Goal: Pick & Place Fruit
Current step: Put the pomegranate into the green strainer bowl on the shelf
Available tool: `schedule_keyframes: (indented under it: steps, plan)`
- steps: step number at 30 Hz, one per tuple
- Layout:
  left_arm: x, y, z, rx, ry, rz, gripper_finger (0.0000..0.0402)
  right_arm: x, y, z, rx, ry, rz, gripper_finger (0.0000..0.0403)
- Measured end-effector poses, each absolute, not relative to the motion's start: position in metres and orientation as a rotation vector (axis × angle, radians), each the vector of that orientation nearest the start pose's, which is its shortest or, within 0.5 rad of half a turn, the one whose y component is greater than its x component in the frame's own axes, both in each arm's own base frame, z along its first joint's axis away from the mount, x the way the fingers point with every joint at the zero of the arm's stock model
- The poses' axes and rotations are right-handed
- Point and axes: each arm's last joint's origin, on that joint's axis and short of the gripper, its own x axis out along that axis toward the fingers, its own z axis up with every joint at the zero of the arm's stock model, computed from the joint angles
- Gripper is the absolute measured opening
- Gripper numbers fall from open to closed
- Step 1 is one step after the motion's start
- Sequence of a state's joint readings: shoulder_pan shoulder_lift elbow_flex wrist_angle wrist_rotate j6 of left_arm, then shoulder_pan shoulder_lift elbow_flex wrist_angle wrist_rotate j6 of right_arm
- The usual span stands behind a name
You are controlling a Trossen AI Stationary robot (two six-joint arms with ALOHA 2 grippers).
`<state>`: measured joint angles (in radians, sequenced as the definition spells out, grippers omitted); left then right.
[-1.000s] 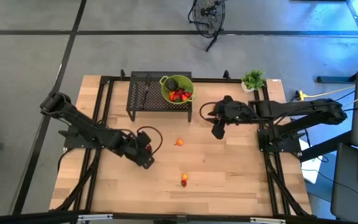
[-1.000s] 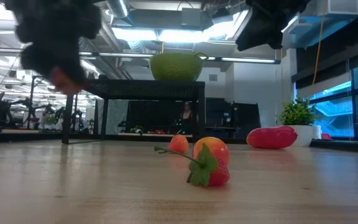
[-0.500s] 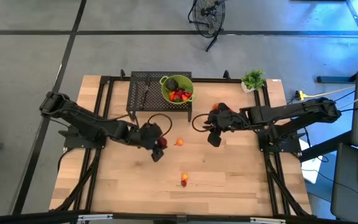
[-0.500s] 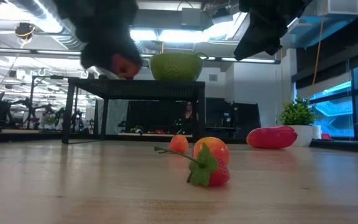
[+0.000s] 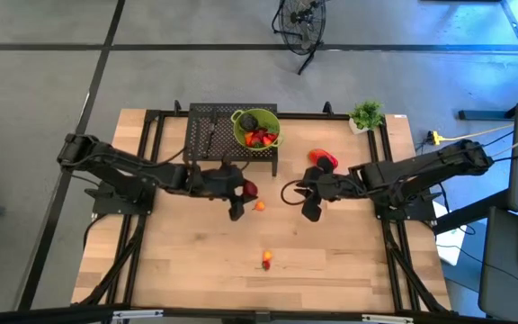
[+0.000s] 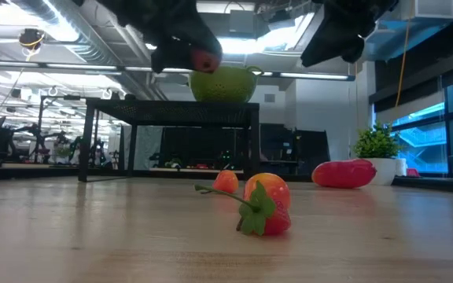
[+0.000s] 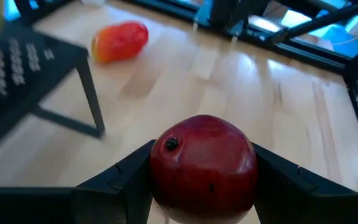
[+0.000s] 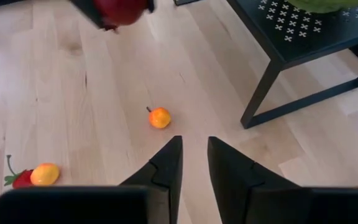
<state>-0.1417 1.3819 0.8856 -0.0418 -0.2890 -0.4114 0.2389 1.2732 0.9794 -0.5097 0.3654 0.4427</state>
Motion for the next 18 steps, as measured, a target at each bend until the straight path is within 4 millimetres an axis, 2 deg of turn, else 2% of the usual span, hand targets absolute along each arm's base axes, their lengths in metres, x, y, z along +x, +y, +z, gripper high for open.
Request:
schedule_keyframes:
  steps: [10,18]
  plan:
    - [0.297,-0.004,0.265,-0.165,0.387,0.293,0.0212,0.253,0.060,0.275,0.151,0.709,-0.289,0.0064]
    - [0.291,0.012,0.300,-0.081,0.288,0.318,0.0212,0.254,0.060,0.275,0.144,0.689,-0.320,0.0056]
